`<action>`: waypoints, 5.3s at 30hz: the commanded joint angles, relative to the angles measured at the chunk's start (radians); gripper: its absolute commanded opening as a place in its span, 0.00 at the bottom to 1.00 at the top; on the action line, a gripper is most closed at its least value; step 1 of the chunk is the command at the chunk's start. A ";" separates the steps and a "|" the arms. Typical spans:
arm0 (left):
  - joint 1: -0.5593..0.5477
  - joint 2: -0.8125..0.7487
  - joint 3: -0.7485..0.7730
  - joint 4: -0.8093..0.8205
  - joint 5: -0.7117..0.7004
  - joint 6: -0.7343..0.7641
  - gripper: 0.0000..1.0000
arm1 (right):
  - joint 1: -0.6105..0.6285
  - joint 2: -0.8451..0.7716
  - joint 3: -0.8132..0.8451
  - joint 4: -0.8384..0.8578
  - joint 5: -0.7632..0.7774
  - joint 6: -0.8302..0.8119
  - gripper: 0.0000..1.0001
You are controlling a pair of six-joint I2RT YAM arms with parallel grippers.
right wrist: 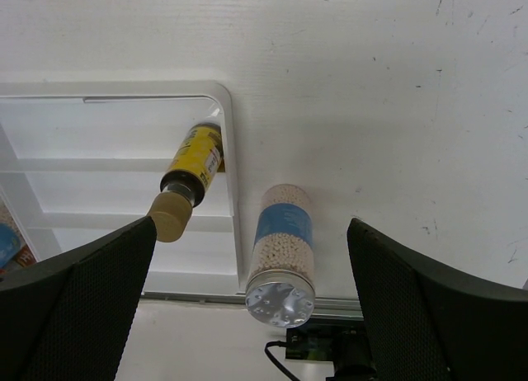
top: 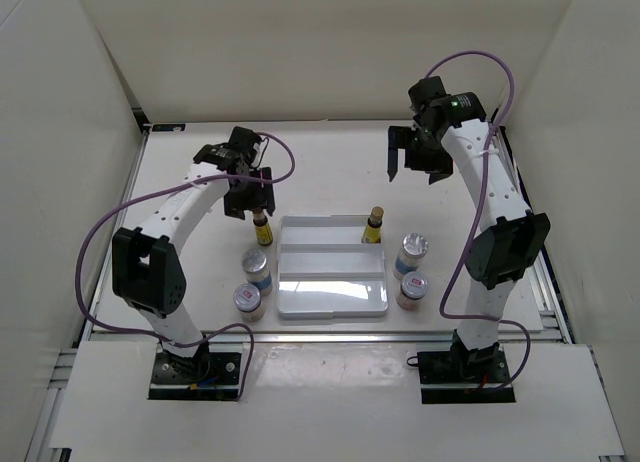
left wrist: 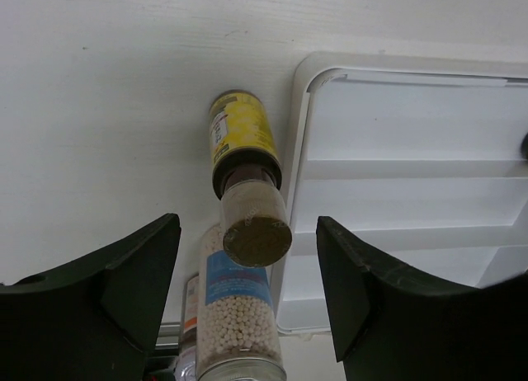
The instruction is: Organize the condiment bottles
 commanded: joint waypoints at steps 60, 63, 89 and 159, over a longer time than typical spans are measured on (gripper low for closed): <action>-0.266 0.175 0.418 -0.166 -0.037 -0.083 0.11 | 0.000 -0.093 -0.107 -0.055 -0.019 -0.017 1.00; -0.255 0.188 0.386 -0.157 -0.037 -0.095 0.11 | 0.000 -0.093 -0.107 -0.055 -0.009 -0.026 1.00; -0.197 0.246 0.408 -0.146 -0.140 -0.150 1.00 | 0.000 -0.175 -0.184 -0.089 0.066 -0.026 1.00; -0.117 -0.346 -0.209 -0.157 -0.299 -0.138 1.00 | 0.253 -0.389 -0.501 0.038 0.037 -0.034 0.13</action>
